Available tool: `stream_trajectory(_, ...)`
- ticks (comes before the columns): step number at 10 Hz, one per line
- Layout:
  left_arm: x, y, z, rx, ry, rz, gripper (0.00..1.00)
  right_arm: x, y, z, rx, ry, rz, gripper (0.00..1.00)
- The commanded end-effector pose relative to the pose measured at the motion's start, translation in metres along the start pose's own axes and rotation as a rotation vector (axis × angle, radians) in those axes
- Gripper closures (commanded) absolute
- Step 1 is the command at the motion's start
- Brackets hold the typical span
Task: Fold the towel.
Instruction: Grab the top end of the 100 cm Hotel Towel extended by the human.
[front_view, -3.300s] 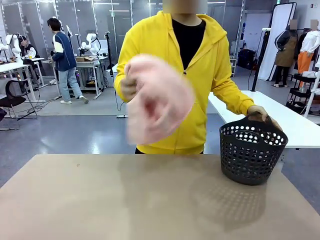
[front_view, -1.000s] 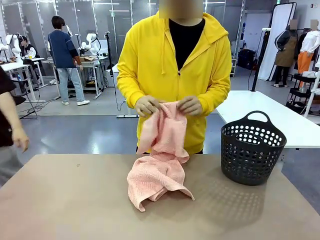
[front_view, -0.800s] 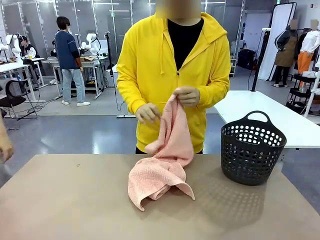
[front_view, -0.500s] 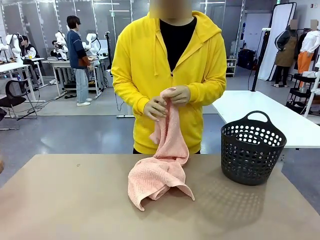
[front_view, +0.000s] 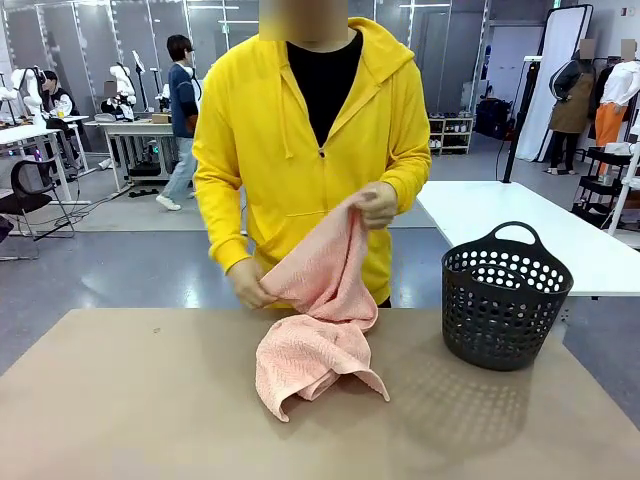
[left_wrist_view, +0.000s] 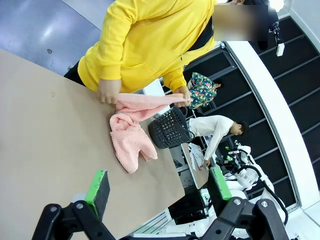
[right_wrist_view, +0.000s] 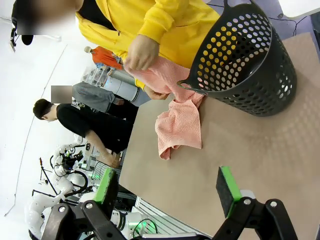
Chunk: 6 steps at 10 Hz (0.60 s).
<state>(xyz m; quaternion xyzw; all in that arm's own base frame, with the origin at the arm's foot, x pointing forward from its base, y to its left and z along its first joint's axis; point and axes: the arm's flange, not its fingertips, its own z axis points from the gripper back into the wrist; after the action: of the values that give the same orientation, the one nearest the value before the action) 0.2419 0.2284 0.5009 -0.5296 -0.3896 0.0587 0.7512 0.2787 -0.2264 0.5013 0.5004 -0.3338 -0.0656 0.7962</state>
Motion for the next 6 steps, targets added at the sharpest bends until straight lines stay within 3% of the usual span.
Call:
stream_trajectory(1,0.0045,-0.0014,0.0006,-0.017,-0.007,-0.005,0.0,0.0028,0.0011,0.0007,0.012,-0.01,0.001,0.0)
stream_trajectory(6,0.0045,-0.0014,0.0006,-0.017,-0.007,-0.005,0.0,0.0028,0.0011,0.0007,0.012,-0.01,0.001,0.0)
